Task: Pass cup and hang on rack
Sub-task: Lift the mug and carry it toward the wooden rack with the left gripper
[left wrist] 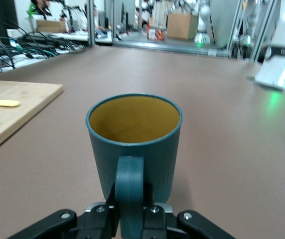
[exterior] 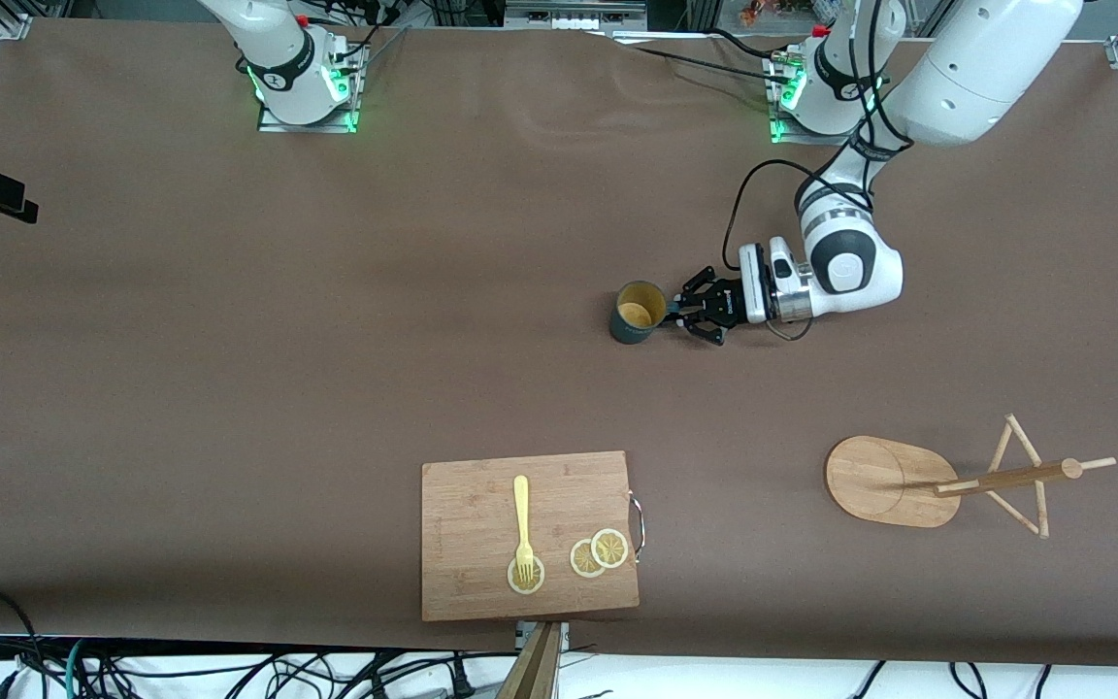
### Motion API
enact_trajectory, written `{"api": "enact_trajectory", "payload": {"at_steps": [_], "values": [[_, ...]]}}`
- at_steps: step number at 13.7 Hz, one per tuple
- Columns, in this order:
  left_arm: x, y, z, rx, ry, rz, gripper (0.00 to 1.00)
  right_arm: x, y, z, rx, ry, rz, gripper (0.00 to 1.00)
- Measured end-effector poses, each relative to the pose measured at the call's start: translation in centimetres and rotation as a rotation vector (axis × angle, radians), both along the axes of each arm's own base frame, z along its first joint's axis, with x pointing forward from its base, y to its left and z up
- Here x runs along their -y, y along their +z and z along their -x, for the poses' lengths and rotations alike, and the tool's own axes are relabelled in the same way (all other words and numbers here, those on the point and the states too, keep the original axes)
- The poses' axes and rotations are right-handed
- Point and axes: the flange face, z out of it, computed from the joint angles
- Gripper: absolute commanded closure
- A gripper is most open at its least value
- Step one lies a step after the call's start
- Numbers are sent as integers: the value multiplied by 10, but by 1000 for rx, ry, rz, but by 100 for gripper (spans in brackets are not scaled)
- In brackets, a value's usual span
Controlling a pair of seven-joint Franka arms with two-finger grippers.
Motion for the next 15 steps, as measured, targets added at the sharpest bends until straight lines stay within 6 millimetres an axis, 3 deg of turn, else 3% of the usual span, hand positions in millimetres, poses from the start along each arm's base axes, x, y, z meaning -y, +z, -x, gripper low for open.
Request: {"api": "enact_trajectory", "payload": {"at_steps": [7,12,15], "values": [[-48,20,-17,-219,115,244,100,0,0,0,0,0,-1,0],[-129,36,-23,-405,161,317,100,0,0,0,0,0,-1,0],[-163,48,-19,-540,157,394,100,0,0,0,0,0,-1,0]]}}
